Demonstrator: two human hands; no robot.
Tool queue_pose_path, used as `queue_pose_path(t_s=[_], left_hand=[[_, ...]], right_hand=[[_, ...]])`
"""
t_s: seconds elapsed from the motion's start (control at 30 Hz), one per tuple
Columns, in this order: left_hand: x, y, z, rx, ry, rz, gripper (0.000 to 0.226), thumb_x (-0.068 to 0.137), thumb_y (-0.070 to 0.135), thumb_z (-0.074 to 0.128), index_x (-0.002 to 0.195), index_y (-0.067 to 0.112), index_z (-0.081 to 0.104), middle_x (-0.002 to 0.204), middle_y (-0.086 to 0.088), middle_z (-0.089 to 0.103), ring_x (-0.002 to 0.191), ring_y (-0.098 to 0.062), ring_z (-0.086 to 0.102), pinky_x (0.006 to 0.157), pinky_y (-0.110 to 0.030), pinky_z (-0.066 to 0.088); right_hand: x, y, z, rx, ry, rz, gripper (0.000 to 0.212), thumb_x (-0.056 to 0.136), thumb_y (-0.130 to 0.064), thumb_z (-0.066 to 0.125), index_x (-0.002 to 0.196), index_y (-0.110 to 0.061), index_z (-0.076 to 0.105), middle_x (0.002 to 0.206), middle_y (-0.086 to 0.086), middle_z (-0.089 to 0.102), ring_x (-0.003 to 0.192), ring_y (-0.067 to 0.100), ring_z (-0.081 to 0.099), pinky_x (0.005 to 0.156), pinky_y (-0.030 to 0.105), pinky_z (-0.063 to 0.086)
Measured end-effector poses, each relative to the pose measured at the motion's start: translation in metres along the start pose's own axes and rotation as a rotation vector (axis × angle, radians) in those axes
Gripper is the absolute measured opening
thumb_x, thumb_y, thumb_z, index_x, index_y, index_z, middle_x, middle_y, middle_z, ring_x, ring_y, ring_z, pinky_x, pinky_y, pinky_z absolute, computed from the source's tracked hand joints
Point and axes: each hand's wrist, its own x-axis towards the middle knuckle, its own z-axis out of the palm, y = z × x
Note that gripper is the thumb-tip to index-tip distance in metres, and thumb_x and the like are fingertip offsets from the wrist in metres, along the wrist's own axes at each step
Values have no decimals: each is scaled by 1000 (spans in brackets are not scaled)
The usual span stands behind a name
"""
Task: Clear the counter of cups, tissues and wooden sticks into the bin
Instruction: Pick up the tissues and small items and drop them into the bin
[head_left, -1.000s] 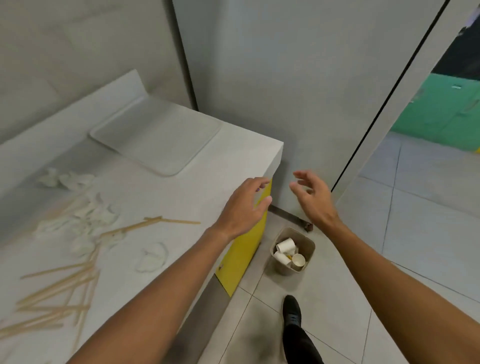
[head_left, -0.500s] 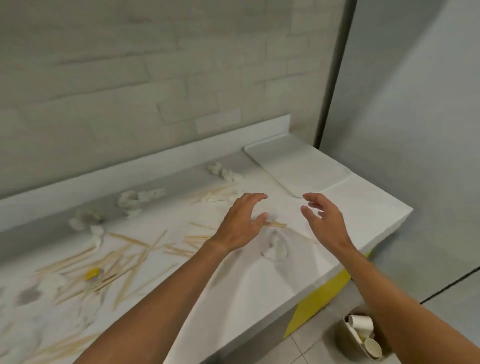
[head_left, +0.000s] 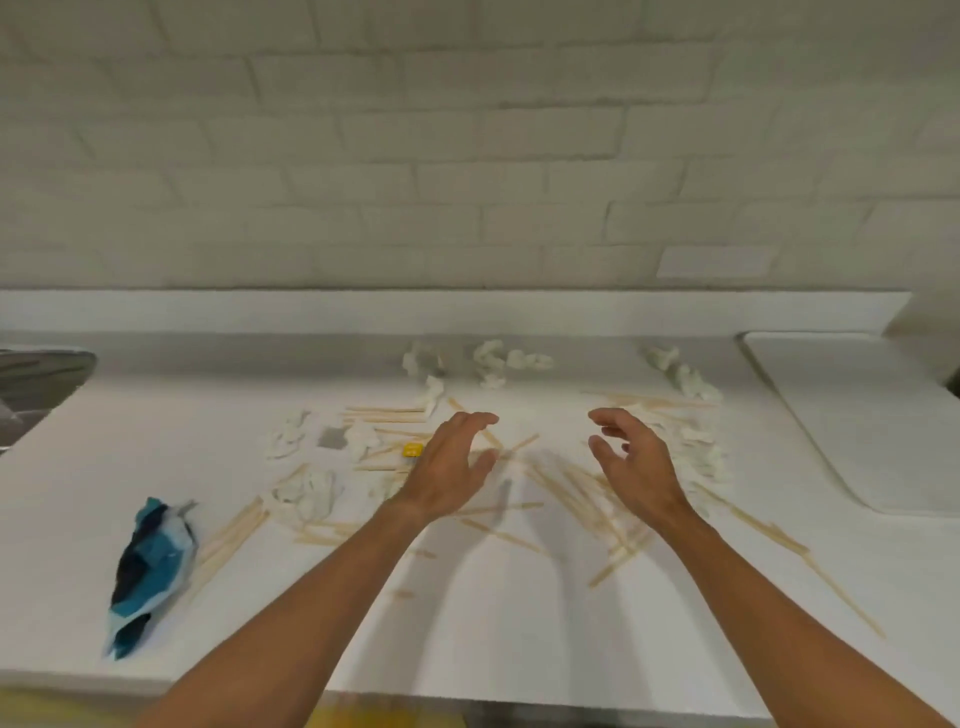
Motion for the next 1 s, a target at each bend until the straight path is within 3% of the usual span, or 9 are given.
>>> queue_pose_path(t_s=[0.23, 0.33, 0.47, 0.57, 0.73, 0.9, 1.0], left_hand=[[-22, -41, -30, 43, 114, -217, 42, 96, 24, 56, 137, 26, 47, 128, 6, 51, 121, -11, 45, 100, -20, 32], [-28, -58, -46, 94, 153, -262, 41, 95, 28, 57, 135, 25, 49, 126, 5, 52, 122, -13, 46, 104, -29, 37], [-29, -80, -71, 154, 209, -356, 42, 93, 18, 60, 134, 18, 51, 125, -2, 53, 119, -19, 48, 102, -25, 36], [-29, -95, -82, 160, 233, -407, 39, 91, 15, 62, 129, 18, 54, 121, -4, 55, 115, -21, 52, 103, -34, 39], [-30, -119, -92, 173, 255, -454, 34, 89, 13, 63, 123, 19, 59, 120, -4, 57, 118, -23, 51, 102, -31, 39], [-24, -136, -95, 179, 251, -479, 34, 91, 12, 61, 124, 18, 58, 124, -5, 57, 122, -23, 50, 103, -28, 36], [-18, -144, -92, 174, 236, -490, 32, 93, 15, 59, 125, 19, 57, 126, -4, 55, 124, -21, 47, 104, -26, 34]], right_hand=[[41, -23, 64, -19, -274, -120, 29, 93, -11, 62, 119, -23, 63, 119, -12, 62, 108, 6, 57, 78, 6, 37], [60, -31, 83, -52, -381, -158, 28, 92, -11, 63, 117, -22, 64, 115, -9, 64, 105, 8, 59, 78, 6, 37], [80, -42, 111, -91, -523, -213, 22, 91, -13, 63, 111, -23, 67, 108, -9, 67, 102, 6, 61, 80, 7, 39], [89, -46, 133, -89, -605, -225, 21, 90, -11, 64, 106, -25, 67, 106, -6, 67, 100, 5, 61, 86, 16, 46], [98, -49, 171, -172, -727, -257, 29, 89, -10, 62, 112, -26, 67, 115, -6, 62, 110, 11, 56, 96, 27, 46], [107, -38, 197, -261, -871, -357, 28, 90, -25, 60, 117, -31, 66, 113, -15, 54, 115, 11, 54, 102, 39, 45], [114, -30, 206, -396, -892, -465, 31, 94, -30, 58, 124, -31, 63, 122, -11, 55, 118, 14, 48, 101, 39, 40]])
